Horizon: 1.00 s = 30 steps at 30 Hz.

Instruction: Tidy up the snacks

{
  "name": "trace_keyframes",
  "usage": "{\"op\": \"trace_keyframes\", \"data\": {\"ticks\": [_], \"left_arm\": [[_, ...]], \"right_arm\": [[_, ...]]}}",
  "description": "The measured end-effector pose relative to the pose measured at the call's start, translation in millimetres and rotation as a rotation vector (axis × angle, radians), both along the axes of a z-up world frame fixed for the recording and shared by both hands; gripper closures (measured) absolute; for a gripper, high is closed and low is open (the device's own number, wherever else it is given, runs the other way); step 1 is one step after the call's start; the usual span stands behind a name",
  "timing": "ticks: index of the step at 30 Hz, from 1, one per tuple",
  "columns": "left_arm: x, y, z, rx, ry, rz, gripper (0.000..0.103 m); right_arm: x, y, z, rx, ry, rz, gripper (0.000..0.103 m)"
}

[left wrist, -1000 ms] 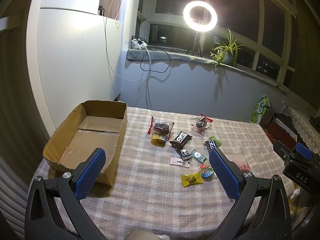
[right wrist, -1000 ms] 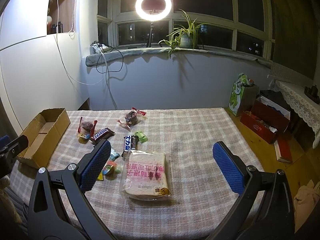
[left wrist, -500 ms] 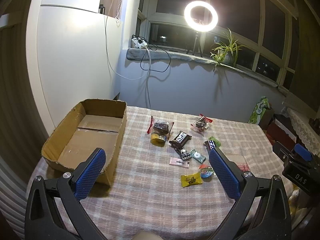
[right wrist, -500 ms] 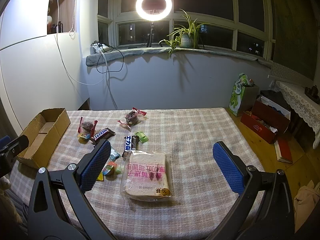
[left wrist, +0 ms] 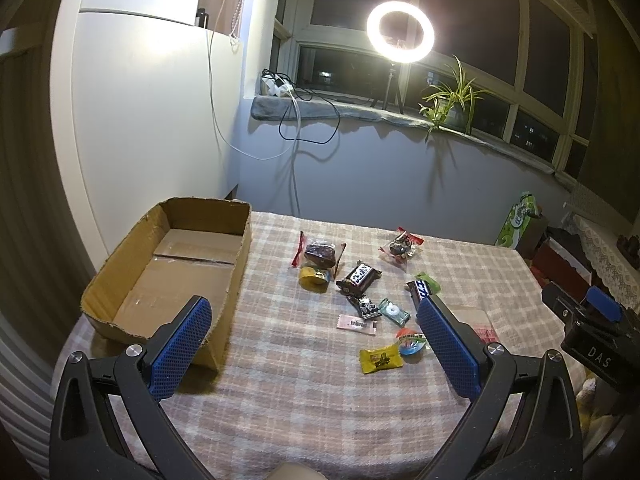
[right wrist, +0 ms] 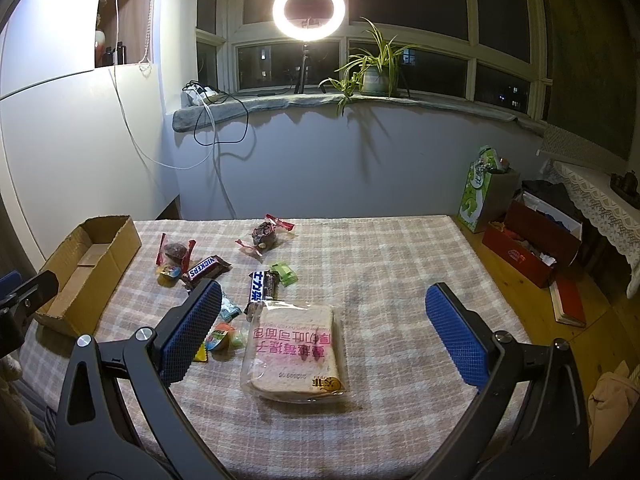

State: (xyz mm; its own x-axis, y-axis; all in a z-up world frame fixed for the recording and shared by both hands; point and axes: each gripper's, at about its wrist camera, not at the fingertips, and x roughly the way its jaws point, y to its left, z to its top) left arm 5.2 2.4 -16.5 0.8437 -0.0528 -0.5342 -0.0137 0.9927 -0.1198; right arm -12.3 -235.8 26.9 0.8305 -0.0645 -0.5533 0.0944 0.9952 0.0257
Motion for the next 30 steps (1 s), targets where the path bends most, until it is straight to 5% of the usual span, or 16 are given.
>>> {"op": "trace_keyframes", "data": {"ticks": [30], "left_arm": [[12.1, -2.8, -8.0, 0.021, 0.025, 0.002, 0.0]], "right_arm": [[19.4, -8.7, -27.6, 0.058, 0.087, 0.041, 0.0]]}}
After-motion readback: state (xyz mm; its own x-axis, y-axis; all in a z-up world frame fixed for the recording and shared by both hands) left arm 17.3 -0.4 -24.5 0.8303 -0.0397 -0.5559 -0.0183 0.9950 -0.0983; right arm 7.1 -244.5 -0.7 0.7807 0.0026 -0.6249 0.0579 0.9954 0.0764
